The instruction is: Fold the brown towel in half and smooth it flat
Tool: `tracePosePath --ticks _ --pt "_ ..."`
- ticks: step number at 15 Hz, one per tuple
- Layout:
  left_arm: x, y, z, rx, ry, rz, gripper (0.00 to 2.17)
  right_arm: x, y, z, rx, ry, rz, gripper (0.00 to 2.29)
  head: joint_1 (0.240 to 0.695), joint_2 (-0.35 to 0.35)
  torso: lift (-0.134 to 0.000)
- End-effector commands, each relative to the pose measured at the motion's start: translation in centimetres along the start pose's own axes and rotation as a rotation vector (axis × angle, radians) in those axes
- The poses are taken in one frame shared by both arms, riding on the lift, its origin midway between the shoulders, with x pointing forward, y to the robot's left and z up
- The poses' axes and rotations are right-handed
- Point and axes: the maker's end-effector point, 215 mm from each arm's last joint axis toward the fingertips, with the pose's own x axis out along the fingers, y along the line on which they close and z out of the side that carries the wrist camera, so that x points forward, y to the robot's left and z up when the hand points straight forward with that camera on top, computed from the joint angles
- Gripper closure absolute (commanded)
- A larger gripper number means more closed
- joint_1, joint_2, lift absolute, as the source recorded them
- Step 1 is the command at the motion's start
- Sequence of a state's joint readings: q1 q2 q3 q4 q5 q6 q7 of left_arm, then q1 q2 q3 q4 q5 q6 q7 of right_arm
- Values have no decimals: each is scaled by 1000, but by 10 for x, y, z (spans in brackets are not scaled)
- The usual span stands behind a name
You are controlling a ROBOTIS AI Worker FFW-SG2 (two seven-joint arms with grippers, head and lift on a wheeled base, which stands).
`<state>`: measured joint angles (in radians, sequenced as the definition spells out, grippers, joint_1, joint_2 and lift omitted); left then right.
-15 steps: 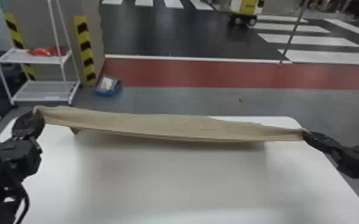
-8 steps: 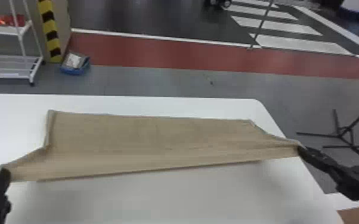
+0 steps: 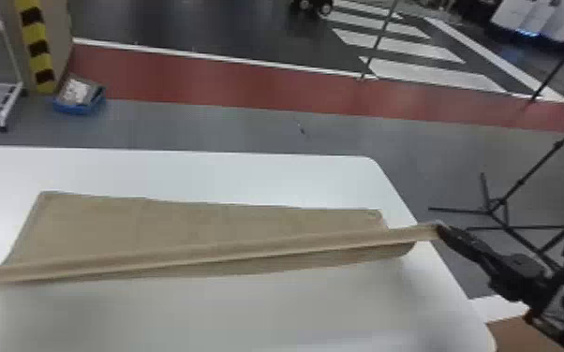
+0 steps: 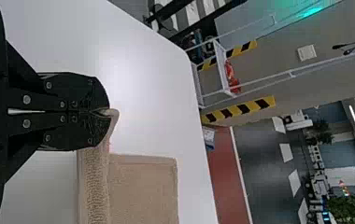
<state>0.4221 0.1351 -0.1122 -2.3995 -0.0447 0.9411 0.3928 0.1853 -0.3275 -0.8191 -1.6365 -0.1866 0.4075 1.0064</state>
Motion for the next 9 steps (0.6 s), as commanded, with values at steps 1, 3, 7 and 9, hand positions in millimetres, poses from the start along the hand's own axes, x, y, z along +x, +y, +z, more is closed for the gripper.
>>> tracePosePath --ticks 1,3,7,9 --pt "3 -20 19 -4 -28 -36 1447 23 1 -2 -25 29 -12 1359 695 -350 -116" --pt "18 -33 33 25 -19 -47 1447 40 3 2 -41 37 -15 1359 695 -350 -116" --pt "80 -58 47 62 33 -60 1447 80 1 0 -39 73 -21 1355 695 -335 -116" --pt "107 -66 46 85 59 -59 1447 97 6 -6 -47 101 -10 1355 695 -312 -116"
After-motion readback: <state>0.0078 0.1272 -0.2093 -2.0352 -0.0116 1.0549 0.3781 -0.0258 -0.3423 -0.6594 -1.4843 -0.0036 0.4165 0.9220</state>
